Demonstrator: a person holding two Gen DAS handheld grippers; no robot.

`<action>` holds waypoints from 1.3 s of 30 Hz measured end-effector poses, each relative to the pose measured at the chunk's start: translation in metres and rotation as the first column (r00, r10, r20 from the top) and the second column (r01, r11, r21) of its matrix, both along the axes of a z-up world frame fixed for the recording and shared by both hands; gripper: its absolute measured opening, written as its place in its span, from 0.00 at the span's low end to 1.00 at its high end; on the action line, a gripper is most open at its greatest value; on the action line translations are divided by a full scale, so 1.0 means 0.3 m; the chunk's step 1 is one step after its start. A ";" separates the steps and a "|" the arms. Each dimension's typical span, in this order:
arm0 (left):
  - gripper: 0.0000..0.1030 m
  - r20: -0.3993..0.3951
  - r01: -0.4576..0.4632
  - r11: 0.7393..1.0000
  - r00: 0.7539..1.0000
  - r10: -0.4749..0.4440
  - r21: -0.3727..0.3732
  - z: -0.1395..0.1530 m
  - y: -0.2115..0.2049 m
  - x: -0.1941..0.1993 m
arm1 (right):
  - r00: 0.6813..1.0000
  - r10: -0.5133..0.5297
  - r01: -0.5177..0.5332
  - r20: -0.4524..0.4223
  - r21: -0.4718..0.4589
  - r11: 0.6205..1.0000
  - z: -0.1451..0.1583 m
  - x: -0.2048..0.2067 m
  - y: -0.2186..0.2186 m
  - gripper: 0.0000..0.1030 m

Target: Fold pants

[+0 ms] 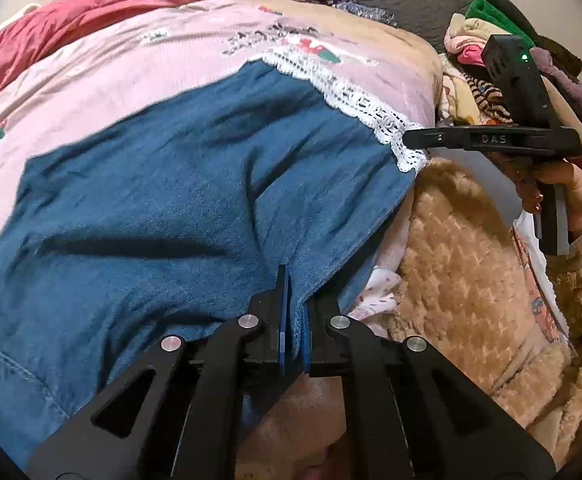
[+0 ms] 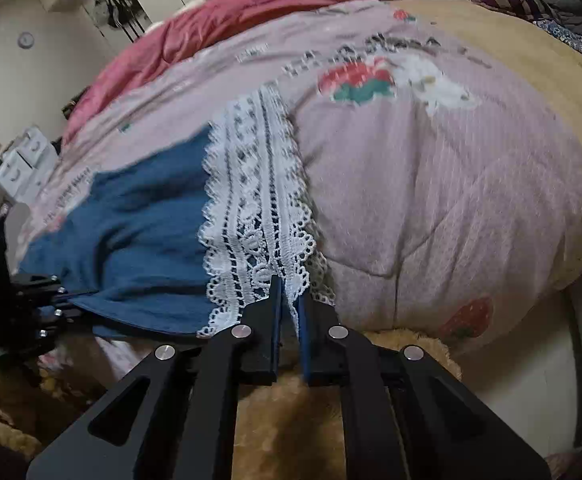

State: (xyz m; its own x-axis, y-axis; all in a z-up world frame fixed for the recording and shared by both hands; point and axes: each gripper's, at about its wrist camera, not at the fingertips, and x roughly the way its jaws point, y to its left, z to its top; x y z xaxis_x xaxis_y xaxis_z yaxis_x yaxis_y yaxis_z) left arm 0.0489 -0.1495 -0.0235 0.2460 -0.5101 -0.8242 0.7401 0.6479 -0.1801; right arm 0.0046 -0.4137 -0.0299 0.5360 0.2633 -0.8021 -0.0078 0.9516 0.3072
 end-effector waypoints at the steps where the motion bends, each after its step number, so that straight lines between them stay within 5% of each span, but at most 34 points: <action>1: 0.01 0.004 0.004 1.000 1.000 -0.004 0.004 0.002 -0.002 -0.003 | 1.000 -0.004 0.004 -0.001 0.002 1.000 -0.007 0.001 0.000 0.07; 4: 0.02 0.007 0.014 1.000 1.000 -0.014 -0.003 0.013 0.000 -0.008 | 1.000 -0.003 0.003 0.010 -0.034 0.999 -0.006 -0.001 0.009 0.16; 5: 0.02 0.004 0.013 1.000 1.000 -0.013 -0.006 0.009 0.002 -0.008 | 1.000 -0.008 0.009 0.013 -0.058 0.998 0.000 -0.005 0.010 0.30; 8: 0.05 -0.005 0.008 1.000 1.000 -0.008 -0.012 0.001 0.004 -0.008 | 0.999 -0.035 0.039 0.031 -0.122 0.992 0.024 -0.025 -0.007 0.46; 13: 0.39 -0.109 0.031 0.996 0.993 -0.041 -0.087 0.028 0.036 -0.020 | 0.995 -0.054 0.063 0.079 -0.123 0.990 0.085 -0.050 -0.014 0.49; 19: 0.39 -0.118 -0.049 0.988 0.993 0.032 -0.147 0.107 0.138 0.013 | 0.982 0.076 -0.057 0.173 -0.111 0.992 0.167 -0.003 0.110 0.54; 26: 0.43 -0.061 -0.268 0.955 0.963 0.262 -0.131 0.180 0.315 0.153 | 0.958 0.256 -0.239 0.128 -0.133 0.962 0.131 0.108 0.287 0.67; 31: 0.44 -0.120 -0.358 0.924 0.931 0.344 -0.135 0.171 0.398 0.243 | 0.969 0.247 -0.244 -0.001 -0.149 0.958 0.005 0.157 0.305 0.67; 36: 0.44 -0.142 -0.389 0.917 0.916 0.375 -0.086 0.162 0.428 0.337 | 0.964 0.265 -0.261 0.019 -0.116 0.958 0.039 0.147 0.281 0.67; 39: 0.45 -0.131 -0.379 0.920 0.921 0.366 -0.096 0.180 0.411 0.398 | 0.968 0.220 -0.213 0.123 -0.066 0.975 0.140 0.160 0.187 0.67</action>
